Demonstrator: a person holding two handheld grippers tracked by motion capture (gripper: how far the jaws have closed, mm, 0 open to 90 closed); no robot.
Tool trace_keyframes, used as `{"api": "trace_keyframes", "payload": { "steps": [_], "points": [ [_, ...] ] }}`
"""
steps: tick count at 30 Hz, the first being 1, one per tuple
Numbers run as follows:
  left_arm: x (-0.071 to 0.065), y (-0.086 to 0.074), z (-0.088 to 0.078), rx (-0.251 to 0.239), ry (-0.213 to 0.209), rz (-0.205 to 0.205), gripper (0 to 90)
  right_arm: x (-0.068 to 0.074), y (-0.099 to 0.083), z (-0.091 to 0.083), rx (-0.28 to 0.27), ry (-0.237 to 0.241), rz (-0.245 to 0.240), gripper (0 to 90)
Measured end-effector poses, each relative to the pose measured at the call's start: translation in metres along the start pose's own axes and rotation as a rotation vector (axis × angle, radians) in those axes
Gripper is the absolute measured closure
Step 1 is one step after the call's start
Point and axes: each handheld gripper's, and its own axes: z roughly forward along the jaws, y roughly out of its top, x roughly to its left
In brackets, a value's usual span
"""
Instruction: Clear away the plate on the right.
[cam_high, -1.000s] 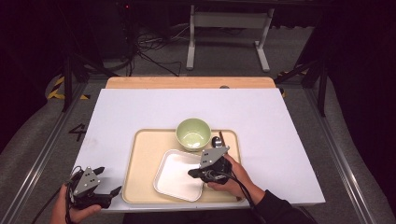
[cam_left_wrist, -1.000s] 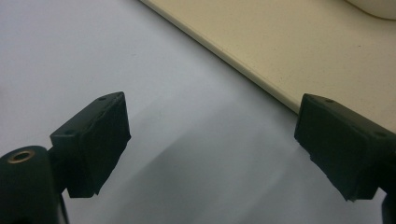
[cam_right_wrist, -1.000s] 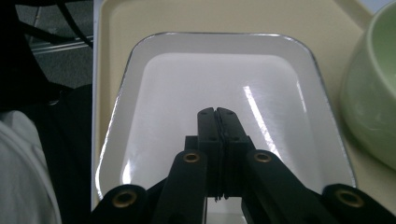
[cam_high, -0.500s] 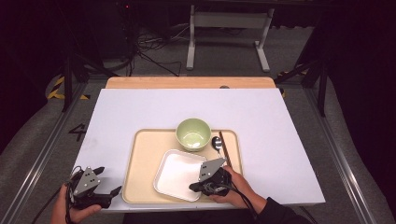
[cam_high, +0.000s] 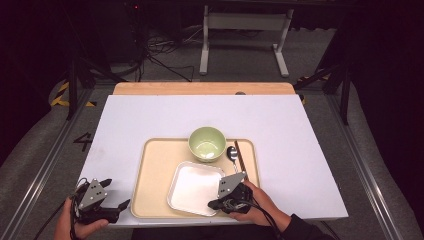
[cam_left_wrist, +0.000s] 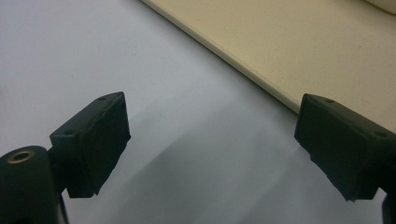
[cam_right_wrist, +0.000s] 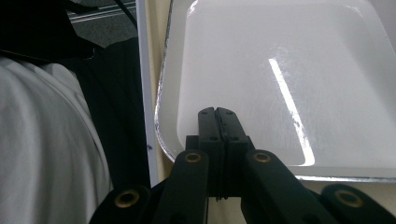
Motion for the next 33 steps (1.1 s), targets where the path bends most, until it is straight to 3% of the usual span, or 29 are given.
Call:
{"api": "trace_keyframes", "payload": {
  "steps": [19, 33],
  "points": [
    [0.0, 0.0, 0.0, 0.002, 0.001, 0.005, 11.1, -0.001, -0.026, -0.024, 0.002, -0.024, 0.042, 89.2],
    [0.0, 0.0, 0.0, 0.001, 0.0, -0.001, 11.1, -0.001, -0.032, -0.029, 0.0, -0.025, 0.059, 88.8]
  ]
}}
